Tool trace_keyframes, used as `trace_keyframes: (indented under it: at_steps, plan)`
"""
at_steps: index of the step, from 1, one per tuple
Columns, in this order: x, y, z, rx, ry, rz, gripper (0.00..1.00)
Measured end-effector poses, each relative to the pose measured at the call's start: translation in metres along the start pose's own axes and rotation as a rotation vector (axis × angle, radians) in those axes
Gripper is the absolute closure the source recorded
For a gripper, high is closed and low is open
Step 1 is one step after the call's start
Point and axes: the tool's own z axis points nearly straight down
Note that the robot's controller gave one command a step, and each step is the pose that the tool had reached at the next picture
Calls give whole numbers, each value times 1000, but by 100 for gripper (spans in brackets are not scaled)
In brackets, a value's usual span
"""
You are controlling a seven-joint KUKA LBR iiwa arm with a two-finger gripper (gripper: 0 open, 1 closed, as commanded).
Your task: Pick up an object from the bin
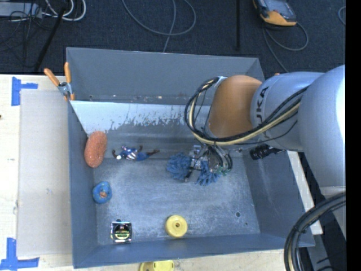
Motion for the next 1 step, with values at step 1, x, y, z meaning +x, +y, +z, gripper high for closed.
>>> trace_keyframes:
  at_steps: [1]
  plan:
    - [45, 32, -53, 0, 2, -50, 100]
